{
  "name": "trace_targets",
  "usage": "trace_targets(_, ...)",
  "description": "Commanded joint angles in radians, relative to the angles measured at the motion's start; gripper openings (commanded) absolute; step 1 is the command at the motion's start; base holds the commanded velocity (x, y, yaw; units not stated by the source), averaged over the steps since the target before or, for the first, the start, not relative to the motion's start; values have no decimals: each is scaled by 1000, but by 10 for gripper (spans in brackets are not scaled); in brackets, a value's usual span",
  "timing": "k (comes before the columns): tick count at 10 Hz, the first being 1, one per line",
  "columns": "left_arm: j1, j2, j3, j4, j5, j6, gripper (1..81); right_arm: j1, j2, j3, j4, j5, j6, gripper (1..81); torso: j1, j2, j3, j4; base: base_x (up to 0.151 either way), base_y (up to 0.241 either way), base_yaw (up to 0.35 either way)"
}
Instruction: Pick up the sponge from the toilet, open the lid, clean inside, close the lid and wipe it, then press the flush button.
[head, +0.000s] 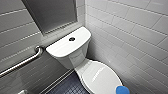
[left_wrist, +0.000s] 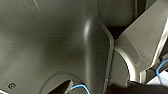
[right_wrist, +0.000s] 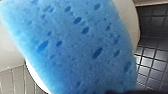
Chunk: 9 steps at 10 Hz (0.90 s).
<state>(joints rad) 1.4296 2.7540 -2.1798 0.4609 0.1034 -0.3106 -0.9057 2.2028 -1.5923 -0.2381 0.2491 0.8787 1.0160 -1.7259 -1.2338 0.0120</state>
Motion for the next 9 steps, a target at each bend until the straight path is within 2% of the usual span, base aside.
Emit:
trace_targets(1,21,-16,23,4,71,7,811,-84,-120,-9,10,22,9,10,0,0,0,0,0,0,0)
trace_targets(3,21,-11,25,4,71,7,811,-157,-182,11,0,68,3,10,0,0,0,0,0,0,0)
trace_targets(5,21,-10,32,4,71,8,811,-171,-275,126,-75,68,0,10,0,-1,0,0,0,0,0)
trace_targets(6,21,-10,32,5,68,8,811,-160,-324,218,-136,61,-3,10,0,-1,0,0,0,0,0)
trace_targets(7,21,-8,32,5,67,8,811,-126,-361,290,-178,47,-1,10,0,-1,0,0,0,0,0)
trace_targets(9,21,-7,34,12,65,8,811,-43,-397,373,-176,-51,0,10,0,-1,0,0,0,0,0)
